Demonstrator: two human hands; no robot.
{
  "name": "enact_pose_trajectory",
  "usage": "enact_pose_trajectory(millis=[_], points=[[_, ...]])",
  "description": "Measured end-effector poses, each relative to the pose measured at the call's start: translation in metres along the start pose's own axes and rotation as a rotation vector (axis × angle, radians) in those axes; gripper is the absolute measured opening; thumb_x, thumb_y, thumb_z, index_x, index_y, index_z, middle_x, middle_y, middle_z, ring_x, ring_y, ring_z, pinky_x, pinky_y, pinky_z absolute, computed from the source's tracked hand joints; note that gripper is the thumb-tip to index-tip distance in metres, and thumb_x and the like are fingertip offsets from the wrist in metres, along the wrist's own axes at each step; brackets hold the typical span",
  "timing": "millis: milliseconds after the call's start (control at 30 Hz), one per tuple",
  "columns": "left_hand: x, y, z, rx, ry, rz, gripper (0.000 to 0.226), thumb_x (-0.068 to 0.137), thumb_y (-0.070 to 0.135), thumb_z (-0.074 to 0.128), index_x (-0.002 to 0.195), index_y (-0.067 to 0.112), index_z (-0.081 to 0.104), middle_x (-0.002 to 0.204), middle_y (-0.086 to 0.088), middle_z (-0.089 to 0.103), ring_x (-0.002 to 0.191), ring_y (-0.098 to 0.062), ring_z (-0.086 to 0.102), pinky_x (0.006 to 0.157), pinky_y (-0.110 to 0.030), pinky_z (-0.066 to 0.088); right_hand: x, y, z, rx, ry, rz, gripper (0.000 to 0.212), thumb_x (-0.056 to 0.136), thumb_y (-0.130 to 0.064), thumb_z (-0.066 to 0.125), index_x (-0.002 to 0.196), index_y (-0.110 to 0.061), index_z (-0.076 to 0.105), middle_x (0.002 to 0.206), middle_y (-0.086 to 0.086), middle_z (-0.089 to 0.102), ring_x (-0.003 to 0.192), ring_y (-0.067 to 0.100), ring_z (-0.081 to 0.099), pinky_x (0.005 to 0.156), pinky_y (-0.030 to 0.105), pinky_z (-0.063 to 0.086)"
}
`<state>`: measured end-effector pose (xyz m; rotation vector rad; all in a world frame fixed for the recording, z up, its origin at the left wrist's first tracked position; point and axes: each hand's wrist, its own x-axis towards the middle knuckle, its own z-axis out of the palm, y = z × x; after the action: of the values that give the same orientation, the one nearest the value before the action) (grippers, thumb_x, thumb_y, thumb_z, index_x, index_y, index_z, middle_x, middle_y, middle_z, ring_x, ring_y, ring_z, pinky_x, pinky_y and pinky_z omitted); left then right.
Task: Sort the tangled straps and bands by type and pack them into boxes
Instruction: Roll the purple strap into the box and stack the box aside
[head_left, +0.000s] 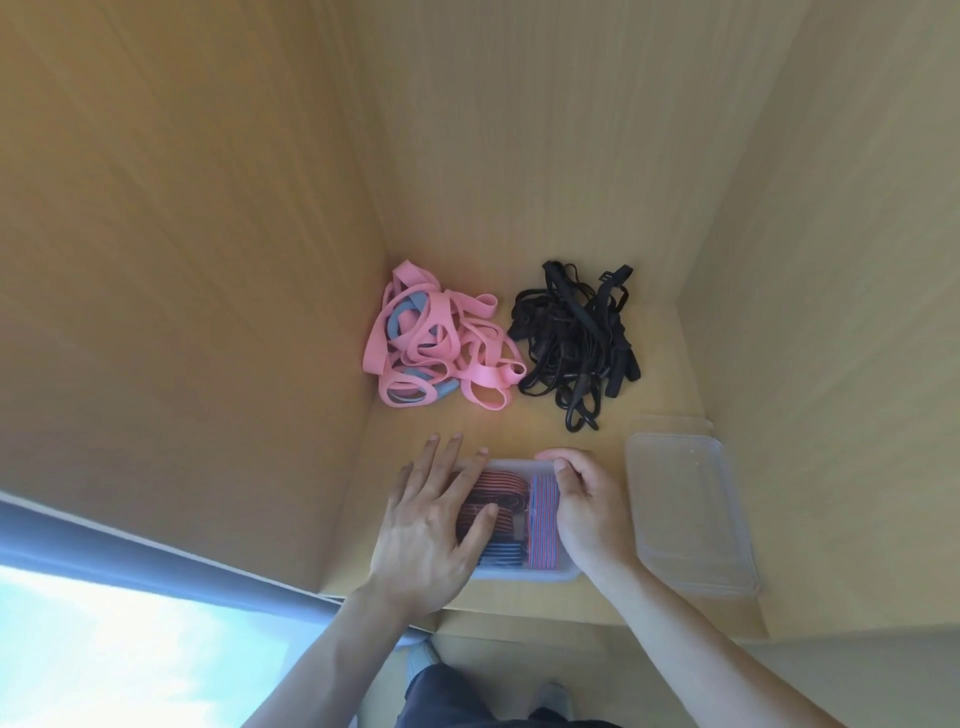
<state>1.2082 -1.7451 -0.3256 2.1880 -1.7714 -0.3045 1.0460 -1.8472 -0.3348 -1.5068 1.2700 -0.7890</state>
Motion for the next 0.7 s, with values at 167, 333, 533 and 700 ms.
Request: enact_pose_trajectory(millis=[167, 333, 533, 700], points=[[0.000, 0.000, 0.000, -0.023, -0.015, -0.011, 0.064, 0.096, 0.065, 0.025, 0.156, 0.043, 0.024, 0.167, 0.012, 0.014, 0.155, -0.010, -0.006, 0.124, -0.042, 0.021, 0.000, 0.002, -0.001, -0.192, 0.016, -0.127, 0.027, 0.104, -0.009, 0.045, 0.104, -0.016, 0.071, 0.107, -0.008, 0.064, 0.100, 0.006, 0.060, 0.083, 0.007, 0.037], [-0.002, 0.003, -0.001, 0.012, -0.043, -0.031, 0.065, 0.095, 0.061, 0.019, 0.157, 0.042, 0.019, 0.168, 0.012, 0.010, 0.155, -0.012, -0.005, 0.123, -0.042, 0.020, -0.002, -0.004, 0.001, -0.735, -0.225, -0.481, 0.050, 0.104, -0.044, 0.030, 0.134, -0.015, 0.058, 0.135, -0.005, 0.055, 0.129, 0.015, 0.044, 0.114, 0.037, 0.031], [-0.003, 0.004, -0.003, -0.178, 0.067, -0.004, 0.064, 0.093, 0.037, 0.019, 0.153, 0.025, 0.040, 0.162, 0.004, 0.031, 0.153, -0.012, 0.014, 0.124, -0.037, 0.019, -0.004, -0.006, -0.006, -0.925, -0.428, -0.651, 0.084, 0.093, -0.077, 0.021, 0.159, -0.025, 0.019, 0.168, -0.003, 0.014, 0.156, 0.016, 0.003, 0.124, 0.052, -0.005], [-0.003, 0.000, -0.001, -0.308, 0.104, -0.030, 0.061, 0.096, 0.031, 0.023, 0.151, 0.016, 0.043, 0.160, 0.007, 0.033, 0.150, 0.005, 0.002, 0.124, -0.022, 0.007, -0.011, -0.005, -0.012, -1.022, -0.594, -0.668, 0.115, 0.073, -0.097, 0.025, 0.160, -0.031, -0.010, 0.167, 0.003, -0.023, 0.152, 0.020, -0.025, 0.122, 0.053, -0.014]])
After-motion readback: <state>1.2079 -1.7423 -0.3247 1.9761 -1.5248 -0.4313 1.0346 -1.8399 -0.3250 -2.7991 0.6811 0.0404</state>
